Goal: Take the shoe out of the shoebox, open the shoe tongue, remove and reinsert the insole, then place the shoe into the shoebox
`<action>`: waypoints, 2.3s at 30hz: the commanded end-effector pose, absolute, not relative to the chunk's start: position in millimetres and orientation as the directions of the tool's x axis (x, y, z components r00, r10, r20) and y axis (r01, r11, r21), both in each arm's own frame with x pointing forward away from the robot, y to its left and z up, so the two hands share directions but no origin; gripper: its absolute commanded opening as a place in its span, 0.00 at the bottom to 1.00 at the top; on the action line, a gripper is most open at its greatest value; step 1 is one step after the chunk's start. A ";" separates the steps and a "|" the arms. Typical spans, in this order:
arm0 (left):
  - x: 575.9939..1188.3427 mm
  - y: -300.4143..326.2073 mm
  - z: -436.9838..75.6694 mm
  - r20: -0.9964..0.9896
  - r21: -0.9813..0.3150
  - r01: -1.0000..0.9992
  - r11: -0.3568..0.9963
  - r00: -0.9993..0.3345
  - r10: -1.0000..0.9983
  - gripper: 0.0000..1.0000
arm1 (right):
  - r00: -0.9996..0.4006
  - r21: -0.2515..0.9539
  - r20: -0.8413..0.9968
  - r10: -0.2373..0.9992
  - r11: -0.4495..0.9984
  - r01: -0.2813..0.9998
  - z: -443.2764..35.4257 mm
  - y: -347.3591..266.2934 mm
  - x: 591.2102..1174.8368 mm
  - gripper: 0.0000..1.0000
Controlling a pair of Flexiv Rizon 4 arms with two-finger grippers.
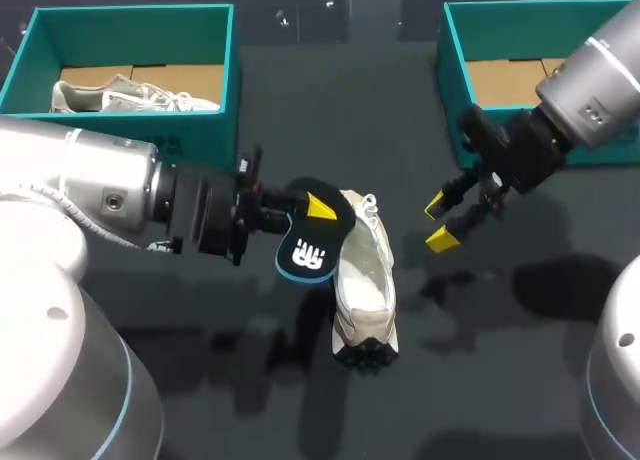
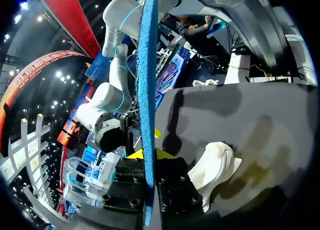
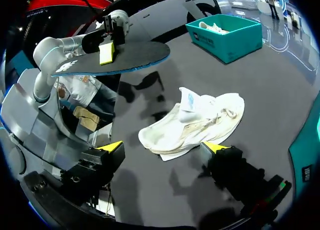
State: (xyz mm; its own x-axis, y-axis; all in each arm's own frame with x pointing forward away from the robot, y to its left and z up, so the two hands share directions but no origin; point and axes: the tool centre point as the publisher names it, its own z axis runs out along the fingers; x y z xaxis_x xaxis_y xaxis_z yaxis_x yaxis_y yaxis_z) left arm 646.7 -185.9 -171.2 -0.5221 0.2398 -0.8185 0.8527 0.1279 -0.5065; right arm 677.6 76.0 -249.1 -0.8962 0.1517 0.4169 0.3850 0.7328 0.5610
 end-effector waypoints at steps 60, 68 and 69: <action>580.0 -211.4 -221.5 -0.586 -0.784 0.614 0.091 -0.780 0.219 0.00 | -0.994 0.437 0.088 0.061 0.895 0.093 -327.0 85.9 652.8 1.00; 582.7 -217.2 -230.5 -0.584 -0.785 0.612 0.097 -0.783 0.216 0.00 | -0.990 0.399 0.105 0.093 0.908 0.127 -336.4 95.3 653.8 1.00; 582.8 -217.3 -231.0 -0.584 -0.785 0.612 0.098 -0.783 0.215 0.00 | -0.990 0.402 0.106 0.094 0.907 0.129 -336.9 95.5 653.7 1.00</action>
State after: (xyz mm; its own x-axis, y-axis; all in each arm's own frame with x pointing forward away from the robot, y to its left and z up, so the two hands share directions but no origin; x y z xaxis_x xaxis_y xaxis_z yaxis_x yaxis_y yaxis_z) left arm 579.5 -205.2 -224.7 -0.7831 0.2156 -0.5833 0.6119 0.0995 -0.7847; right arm 648.8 87.2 -331.3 -0.9904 0.0942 0.1012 0.1279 0.9022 0.4120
